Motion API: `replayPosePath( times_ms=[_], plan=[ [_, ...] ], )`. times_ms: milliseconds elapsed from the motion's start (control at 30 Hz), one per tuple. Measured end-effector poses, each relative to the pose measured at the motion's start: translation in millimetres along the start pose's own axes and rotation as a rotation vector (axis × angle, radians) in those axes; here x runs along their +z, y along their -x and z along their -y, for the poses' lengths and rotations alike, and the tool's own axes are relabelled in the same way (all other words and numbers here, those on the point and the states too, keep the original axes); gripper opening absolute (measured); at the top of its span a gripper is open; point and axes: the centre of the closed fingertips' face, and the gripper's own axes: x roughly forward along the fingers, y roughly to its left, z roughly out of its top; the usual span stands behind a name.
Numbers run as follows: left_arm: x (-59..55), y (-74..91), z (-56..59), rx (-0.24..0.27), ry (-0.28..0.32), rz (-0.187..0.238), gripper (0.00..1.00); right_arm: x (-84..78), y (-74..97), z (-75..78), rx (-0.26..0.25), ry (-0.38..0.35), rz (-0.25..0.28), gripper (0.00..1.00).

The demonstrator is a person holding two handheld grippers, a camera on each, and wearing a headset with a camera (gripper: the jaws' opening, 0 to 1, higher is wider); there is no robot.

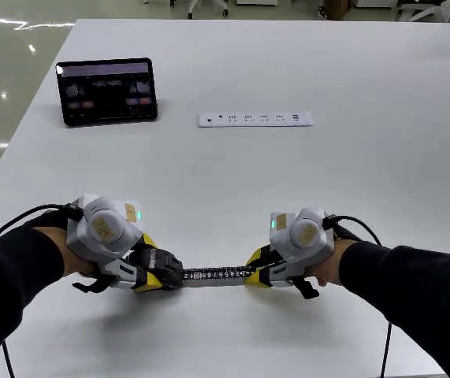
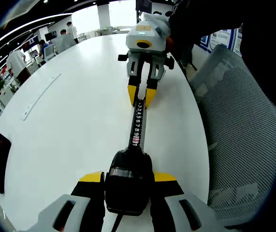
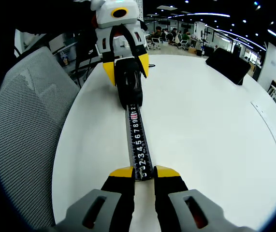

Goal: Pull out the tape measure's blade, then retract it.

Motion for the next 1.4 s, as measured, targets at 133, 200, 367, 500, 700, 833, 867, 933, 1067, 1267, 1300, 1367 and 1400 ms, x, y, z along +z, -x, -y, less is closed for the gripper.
replayPosePath(
  times_ms=[133, 200, 367, 500, 700, 833, 867, 933, 1067, 1267, 1300, 1367, 1400],
  plan=[
    [0.2, 0.1, 0.2, -0.003, -0.001, -0.006, 0.32, -4.3, 4.3, 1.7, -0.004, 0.002, -0.007, 0.1],
    [0.2, 0.2, 0.4, -0.005, -0.003, -0.006, 0.32, -6.6, 6.2, 2.7, -0.005, 0.003, -0.011, 0.1],
    [0.3, -0.2, 0.1, -0.005, -0.002, -0.005, 0.32, -11.7, 11.2, 4.0, -0.008, 0.004, -0.019, 0.1],
    [0.6, -0.3, -0.6, -0.006, 0.005, 0.0, 0.32, -15.6, 14.9, 5.9, -0.012, 0.0, -0.021, 0.1],
    [0.0, -0.6, -1.1, -0.005, -0.002, -0.001, 0.32, -21.7, 20.4, 8.1, -0.019, -0.01, -0.023, 0.1],
    [-0.2, -0.9, -1.8, -0.005, 0.003, 0.002, 0.32, -25.4, 23.3, 8.7, -0.021, -0.017, -0.021, 0.1],
    [-0.4, -1.0, -1.6, -0.007, 0.004, -0.001, 0.32, -25.9, 23.8, 8.7, -0.021, -0.018, -0.021, 0.1],
    [-0.3, -1.9, -1.5, -0.01, -0.002, -0.01, 0.32, -27.0, 24.9, 8.9, -0.022, -0.018, -0.021, 0.1],
    [-0.8, -1.7, -1.6, -0.01, -0.001, -0.012, 0.32, -27.8, 26.2, 8.9, -0.022, -0.018, -0.02, 0.1],
    [-0.8, -1.2, -2.0, -0.006, 0.002, -0.006, 0.32, -31.4, 29.5, 9.5, -0.023, -0.023, -0.026, 0.1],
    [-0.8, -1.3, -2.1, -0.006, 0.003, -0.006, 0.32, -31.6, 29.8, 9.5, -0.023, -0.023, -0.027, 0.1],
    [-0.8, -1.4, -2.0, -0.007, 0.003, -0.005, 0.32, -33.3, 31.7, 9.2, -0.024, -0.025, -0.029, 0.1],
    [-0.8, -1.2, -1.8, -0.006, 0.003, -0.005, 0.32, -33.9, 32.2, 9.2, -0.024, -0.026, -0.03, 0.1]
  ],
)
